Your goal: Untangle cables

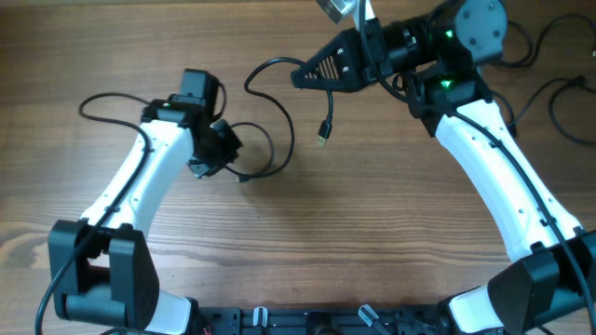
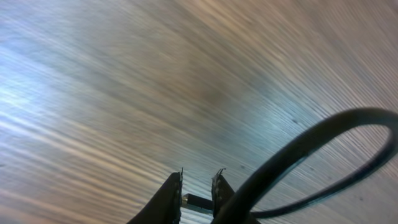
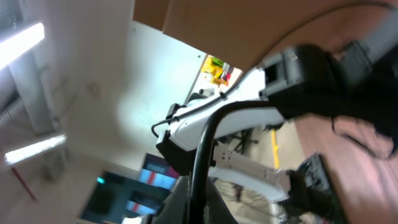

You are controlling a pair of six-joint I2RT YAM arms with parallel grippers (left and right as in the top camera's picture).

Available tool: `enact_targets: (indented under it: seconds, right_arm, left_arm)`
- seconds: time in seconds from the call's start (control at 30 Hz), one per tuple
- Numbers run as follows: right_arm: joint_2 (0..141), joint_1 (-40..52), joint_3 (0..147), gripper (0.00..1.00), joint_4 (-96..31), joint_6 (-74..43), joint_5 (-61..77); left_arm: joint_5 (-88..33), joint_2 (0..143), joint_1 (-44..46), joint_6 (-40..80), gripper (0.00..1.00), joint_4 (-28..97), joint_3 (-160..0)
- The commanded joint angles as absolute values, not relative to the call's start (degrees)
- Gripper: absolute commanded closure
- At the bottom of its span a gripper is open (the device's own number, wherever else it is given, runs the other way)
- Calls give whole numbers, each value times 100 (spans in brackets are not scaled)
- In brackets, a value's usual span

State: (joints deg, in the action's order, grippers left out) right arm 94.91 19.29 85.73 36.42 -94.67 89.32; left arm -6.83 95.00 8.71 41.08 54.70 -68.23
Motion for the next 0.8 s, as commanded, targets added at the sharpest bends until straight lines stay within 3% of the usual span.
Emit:
enact_targets:
  seconds: [0.0,0.07,0.13,0.2,0.27,0.57,0.77]
  right_arm:
    - [9430,1900,8650,96,2292,-7826,8698]
    - [9430,1898,8650,96,821,-6678,7988]
    - [9430,1900,8650,96,-1496,-4683,5961]
    - [9430,1900,8650,96,-3369,-4108,3636]
    - [9428,1887,8650,96,-4375,-3566,2112]
    - [9428,1470,8650,96,-5843,-3771,-727]
    - [9430,1470,8370,96,-5870,-3780,-919]
  left_arm:
    - [-574,9555,515,4252,78,5623,-6847]
    - [-633,9555,480,4248,79,5680,-6847]
    - [-631,9555,480,4250,83,5730,-6847]
    - [-467,9555,469,4250,89,5837,-6847]
    - [-10,9555,469,4252,90,5937,-6847]
    - [71,9555,475,4569,96,6119,-6847]
    - [-567,9555,792,4818,96,6156,-6847]
